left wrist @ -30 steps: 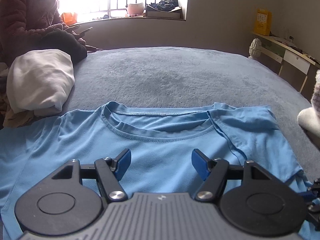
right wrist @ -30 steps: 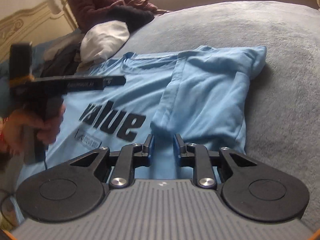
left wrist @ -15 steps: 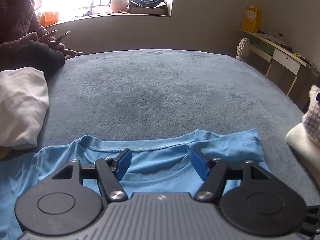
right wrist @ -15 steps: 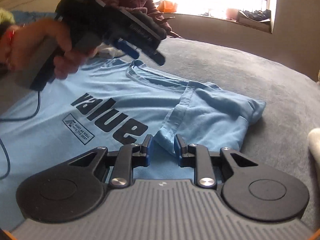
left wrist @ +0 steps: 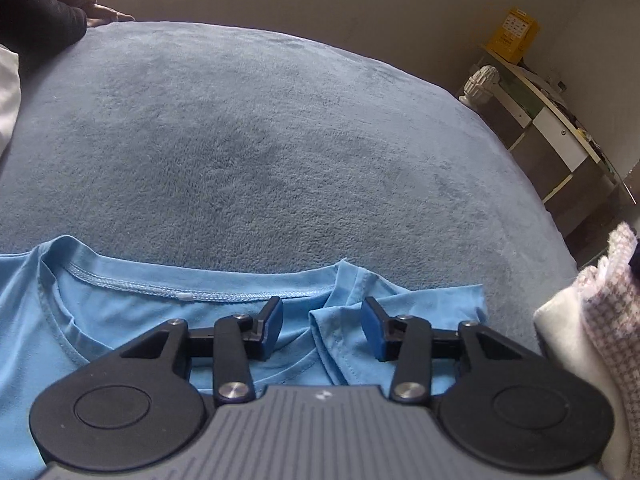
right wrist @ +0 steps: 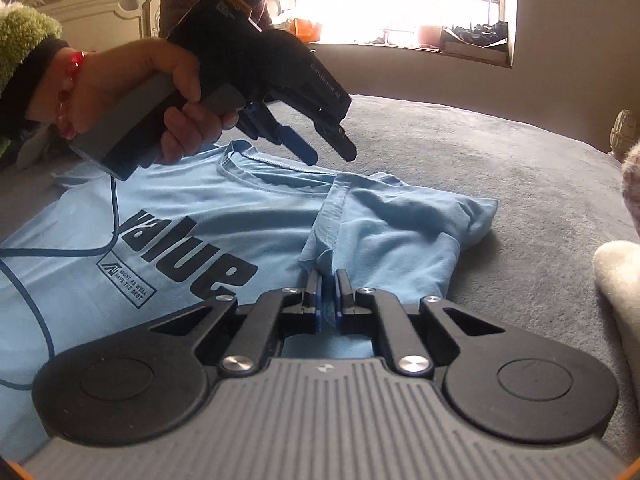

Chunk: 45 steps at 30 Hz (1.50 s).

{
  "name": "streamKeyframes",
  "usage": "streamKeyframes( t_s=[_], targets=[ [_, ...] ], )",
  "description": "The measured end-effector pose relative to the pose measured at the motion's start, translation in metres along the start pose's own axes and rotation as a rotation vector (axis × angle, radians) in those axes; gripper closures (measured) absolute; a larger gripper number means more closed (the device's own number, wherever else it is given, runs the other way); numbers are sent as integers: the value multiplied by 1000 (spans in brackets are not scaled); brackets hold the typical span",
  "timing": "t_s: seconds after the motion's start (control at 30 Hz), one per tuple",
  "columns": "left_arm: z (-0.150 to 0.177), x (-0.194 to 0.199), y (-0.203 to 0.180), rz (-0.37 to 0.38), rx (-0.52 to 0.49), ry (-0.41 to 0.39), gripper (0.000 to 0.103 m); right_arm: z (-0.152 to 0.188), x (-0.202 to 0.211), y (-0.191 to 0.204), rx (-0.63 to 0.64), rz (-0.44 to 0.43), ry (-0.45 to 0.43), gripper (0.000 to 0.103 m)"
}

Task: Fold clothes

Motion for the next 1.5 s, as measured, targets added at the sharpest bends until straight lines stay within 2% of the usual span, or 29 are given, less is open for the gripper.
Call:
streamKeyframes(
  t_s=[0.3,0.6,0.7,0.73,0.77,0.8,0.83,0.93,1.07,1.23,1.37,1.5],
  targets=[
    [4,-10,-11,42,-40,77,60,3,16,-30,-103,33,-21,98],
    [8,-20,-13,6,-37,99,63,3,19,-38,-153,29,-33,98],
    [8,-22,-16,3,-47,98,70,2,21,-38,-161,27,-42,98],
    [8,-22,-17,2,-45,99,78,2,21,-39,-164,27,-45,98],
    [8,-22,-18,5,-40,100,82,2,21,-39,-168,28,-48,98],
    [7,-21,-19,8,-34,101,93,2,21,-39,-174,29,-51,98],
    [6,-20,-20,12,-25,98,98,2,22,-40,-181,32,-55,98],
    [-3,-12,-28,32,23,73,99,3,27,-44,-207,47,-72,98],
    [-26,-6,-57,90,68,18,100,3,39,-58,-293,96,-124,98],
    [-46,-12,-121,190,43,-34,100,8,63,-82,-436,188,-211,98],
    [-46,-27,-170,257,-8,-25,100,20,79,-98,-536,252,-242,98],
    [-34,-45,-200,268,-50,10,100,35,84,-111,-626,290,-232,98]
  ],
)
Point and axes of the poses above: each gripper's, at about its wrist camera, not at the fingertips, and x roughly against the way its jaws point, y to its left, z to its underside, the point moved 2 cm from there along -x, roughly the way its jaws point, and after that the axes turned 4 degrees about -x, right-handed, at the moved point
